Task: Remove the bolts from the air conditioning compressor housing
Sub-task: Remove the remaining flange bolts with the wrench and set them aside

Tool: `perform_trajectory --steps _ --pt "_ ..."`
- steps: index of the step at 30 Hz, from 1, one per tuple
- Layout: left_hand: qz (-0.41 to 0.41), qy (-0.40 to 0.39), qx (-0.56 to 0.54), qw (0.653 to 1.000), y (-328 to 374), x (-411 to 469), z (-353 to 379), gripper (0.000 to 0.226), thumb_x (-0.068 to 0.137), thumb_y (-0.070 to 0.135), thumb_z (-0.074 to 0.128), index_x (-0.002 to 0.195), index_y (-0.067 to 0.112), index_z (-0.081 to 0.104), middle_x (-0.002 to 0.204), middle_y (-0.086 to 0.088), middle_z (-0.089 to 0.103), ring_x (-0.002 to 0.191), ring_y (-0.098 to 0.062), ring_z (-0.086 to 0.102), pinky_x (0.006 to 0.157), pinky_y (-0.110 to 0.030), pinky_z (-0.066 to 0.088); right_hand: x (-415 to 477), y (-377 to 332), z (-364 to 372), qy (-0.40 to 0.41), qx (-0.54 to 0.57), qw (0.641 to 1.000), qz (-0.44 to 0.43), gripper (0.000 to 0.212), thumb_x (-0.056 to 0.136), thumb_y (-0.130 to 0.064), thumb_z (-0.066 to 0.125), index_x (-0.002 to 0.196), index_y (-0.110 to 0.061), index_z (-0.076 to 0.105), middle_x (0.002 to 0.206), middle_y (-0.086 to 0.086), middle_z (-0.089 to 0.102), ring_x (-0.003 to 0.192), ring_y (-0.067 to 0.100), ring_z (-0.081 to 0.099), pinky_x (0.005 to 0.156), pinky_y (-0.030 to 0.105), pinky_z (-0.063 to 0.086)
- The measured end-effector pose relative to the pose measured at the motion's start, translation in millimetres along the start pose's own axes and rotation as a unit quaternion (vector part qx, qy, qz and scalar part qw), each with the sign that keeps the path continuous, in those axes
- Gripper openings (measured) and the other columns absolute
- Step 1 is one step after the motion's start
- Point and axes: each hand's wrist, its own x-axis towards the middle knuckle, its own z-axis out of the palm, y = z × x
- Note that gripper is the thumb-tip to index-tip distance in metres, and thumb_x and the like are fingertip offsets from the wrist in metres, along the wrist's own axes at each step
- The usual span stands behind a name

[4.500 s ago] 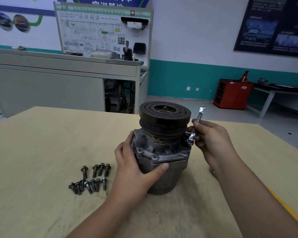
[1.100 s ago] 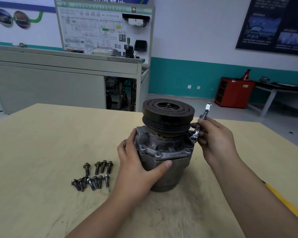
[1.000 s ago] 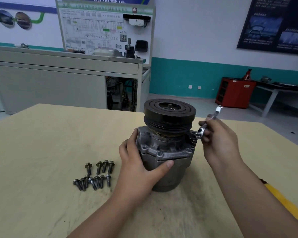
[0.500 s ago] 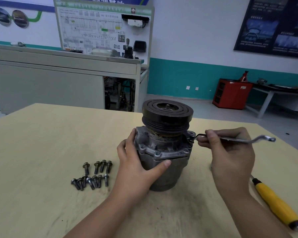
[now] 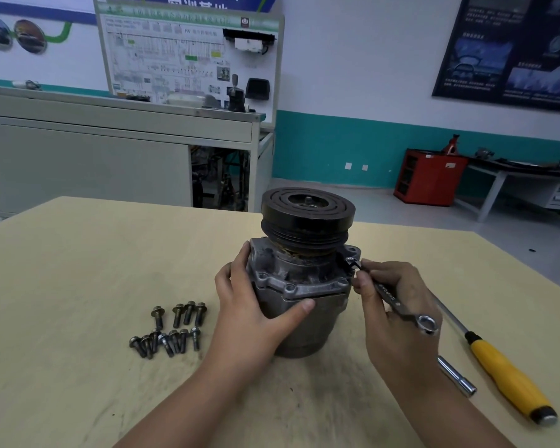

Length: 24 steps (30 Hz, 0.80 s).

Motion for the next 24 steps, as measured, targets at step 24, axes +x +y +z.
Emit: perform_trajectory --steps 24 --pt "0.003 0.000 -0.006 1.000 -1.7 1.0 0.1 0.113 0.046 0.074 0.060 0.142 0.047 0.007 0.127 0.024 0.017 0.104 0.037 0.019 0.078 0.013 0.018 58.6 31.3 9.7 -0.049 0.287 0.858 0.424 0.009 0.100 -0.006 0.040 0.099 -0.010 0.047 0.065 0.001 0.068 0.040 0.007 0.041 0.040 0.020 0.037"
